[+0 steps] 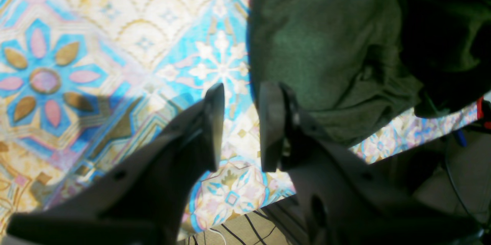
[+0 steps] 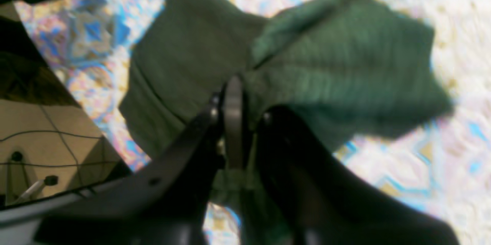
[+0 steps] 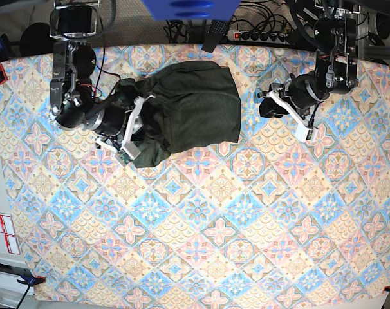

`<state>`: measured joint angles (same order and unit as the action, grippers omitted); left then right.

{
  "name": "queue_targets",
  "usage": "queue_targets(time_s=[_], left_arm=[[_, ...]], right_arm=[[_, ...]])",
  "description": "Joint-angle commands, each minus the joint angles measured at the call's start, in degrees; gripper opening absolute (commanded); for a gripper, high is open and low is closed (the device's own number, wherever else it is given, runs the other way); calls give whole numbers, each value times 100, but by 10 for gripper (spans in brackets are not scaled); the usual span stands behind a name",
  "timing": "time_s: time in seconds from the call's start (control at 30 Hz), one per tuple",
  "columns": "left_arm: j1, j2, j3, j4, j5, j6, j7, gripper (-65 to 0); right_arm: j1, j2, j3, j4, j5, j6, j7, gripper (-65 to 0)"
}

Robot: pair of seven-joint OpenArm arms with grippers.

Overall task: Fold the T-shirt properly
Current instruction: 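Fold the strip end over toward the left gripper with the right gripper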

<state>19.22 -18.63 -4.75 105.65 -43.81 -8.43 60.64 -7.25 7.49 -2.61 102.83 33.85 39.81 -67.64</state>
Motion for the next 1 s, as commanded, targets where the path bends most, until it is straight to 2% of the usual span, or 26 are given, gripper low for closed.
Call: queue_targets(time_s=[0.0,0.2,0.37,0.57,0.87,0.97], left_arm=[[-10,-110,-100,104,-72,-23,-64,-511],[104,-128,-505,104,-72,-23,-64,-509],[104,-137,-487,86,-63,-23,-64,-509],[113,-119,-470,77,-63,-23,-64,-509],[104,-119,-470,77,-54,-23,-64,-510],[104,-119,-470,77,-54,-23,-64,-509]], right_arm=[[52,-41,-68,113,136,19,104,-650],[175,-190,-596,148,136,19,113,-649],[500,-296,-1036,87,92,19,131,-649],[659,-393,-1079,-160,-39,19,122,-648],[1142,-419,-2170,-960,-48,19,131,-648],[1195,-419,-2328,-1012,-48,19,131,-648]])
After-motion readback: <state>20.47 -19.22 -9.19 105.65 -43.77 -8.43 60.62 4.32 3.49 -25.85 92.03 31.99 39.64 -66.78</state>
